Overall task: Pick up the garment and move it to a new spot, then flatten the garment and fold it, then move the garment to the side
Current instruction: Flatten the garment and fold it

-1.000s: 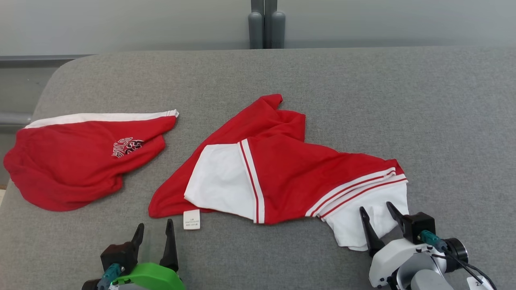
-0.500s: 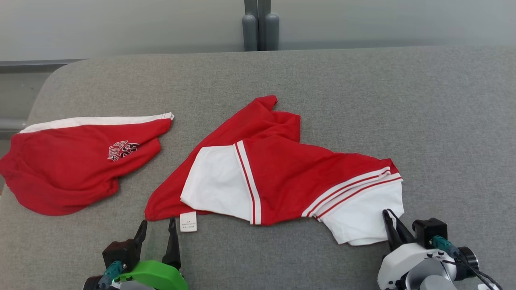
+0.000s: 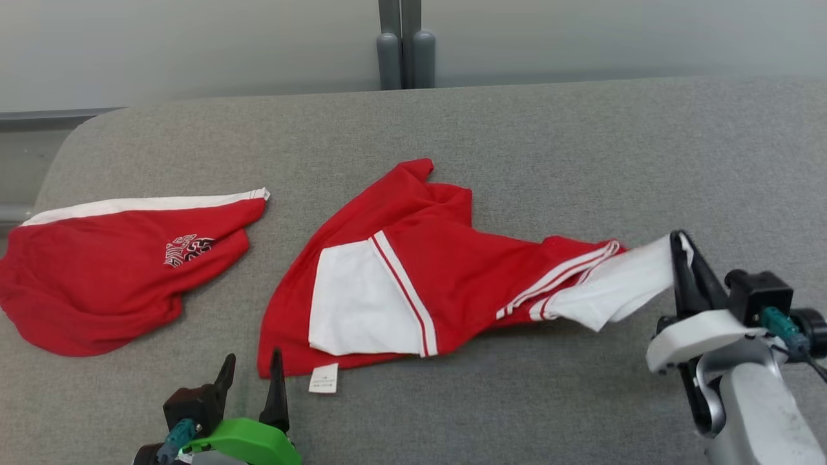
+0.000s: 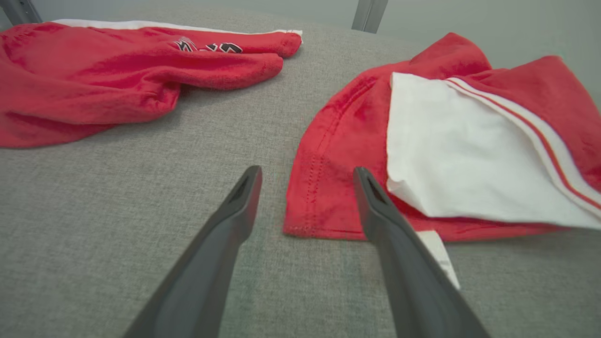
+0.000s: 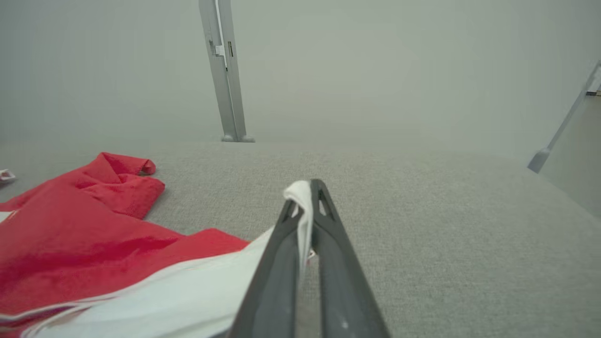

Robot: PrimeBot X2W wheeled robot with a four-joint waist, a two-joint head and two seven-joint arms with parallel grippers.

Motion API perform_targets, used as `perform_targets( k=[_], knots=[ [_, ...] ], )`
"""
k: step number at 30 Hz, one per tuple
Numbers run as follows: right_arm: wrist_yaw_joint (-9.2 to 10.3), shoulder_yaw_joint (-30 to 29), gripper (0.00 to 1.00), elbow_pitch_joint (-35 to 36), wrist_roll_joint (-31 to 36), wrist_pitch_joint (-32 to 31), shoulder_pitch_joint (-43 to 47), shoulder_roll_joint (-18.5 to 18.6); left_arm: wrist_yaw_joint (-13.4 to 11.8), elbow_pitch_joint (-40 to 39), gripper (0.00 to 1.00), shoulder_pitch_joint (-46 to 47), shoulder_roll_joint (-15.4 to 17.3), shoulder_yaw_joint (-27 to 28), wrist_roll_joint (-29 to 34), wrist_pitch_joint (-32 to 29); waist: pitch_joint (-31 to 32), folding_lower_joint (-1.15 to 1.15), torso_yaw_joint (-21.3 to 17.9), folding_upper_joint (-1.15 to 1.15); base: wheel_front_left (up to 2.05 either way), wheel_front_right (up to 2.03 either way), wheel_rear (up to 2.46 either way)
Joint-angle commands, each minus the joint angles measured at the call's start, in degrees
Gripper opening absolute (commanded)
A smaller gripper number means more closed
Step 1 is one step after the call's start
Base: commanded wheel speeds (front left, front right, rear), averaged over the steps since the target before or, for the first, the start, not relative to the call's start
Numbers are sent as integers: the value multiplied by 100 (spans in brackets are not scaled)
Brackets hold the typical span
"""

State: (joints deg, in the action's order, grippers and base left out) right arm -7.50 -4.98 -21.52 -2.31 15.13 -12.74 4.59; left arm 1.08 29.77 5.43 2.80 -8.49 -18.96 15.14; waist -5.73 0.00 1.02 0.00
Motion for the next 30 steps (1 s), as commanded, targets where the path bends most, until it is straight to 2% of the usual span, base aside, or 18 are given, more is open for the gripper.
perform_targets(
  k=[1,6,11,12,13,16,20,30],
  knots=[
    [2,12,0,169,16,1,-155,107,18,13,100,47,19,4,-31,0,6,0,-13,0,0,0,0],
    [4,19,0,642,-125,1,-327,389,42,81,100,17,19,-9,-4,0,11,0,-22,0,0,0,0],
    [4,-707,2,109,0,1,209,263,45,119,100,-15,20,-50,-33,0,27,0,4,0,0,0,0],
    [4,-876,37,-44,66,1,296,232,46,123,100,-25,20,-55,-31,0,33,0,2,0,0,0,0],
    [4,-1089,100,-269,156,1,407,191,48,125,100,-42,20,-60,-21,0,41,0,-4,0,0,0,0],
    [3,-1452,100,-473,316,7,490,71,37,91,100,-74,20,-32,38,0,59,0,-40,0,0,0,0],
    [3,-1484,100,-335,462,7,507,-38,9,19,100,-79,20,41,103,0,83,0,-117,0,0,0,0],
    [3,-134,100,500,391,7,568,-146,-67,-307,100,-139,21,101,221,0,229,0,-84,0,0,0,0]
  ],
)
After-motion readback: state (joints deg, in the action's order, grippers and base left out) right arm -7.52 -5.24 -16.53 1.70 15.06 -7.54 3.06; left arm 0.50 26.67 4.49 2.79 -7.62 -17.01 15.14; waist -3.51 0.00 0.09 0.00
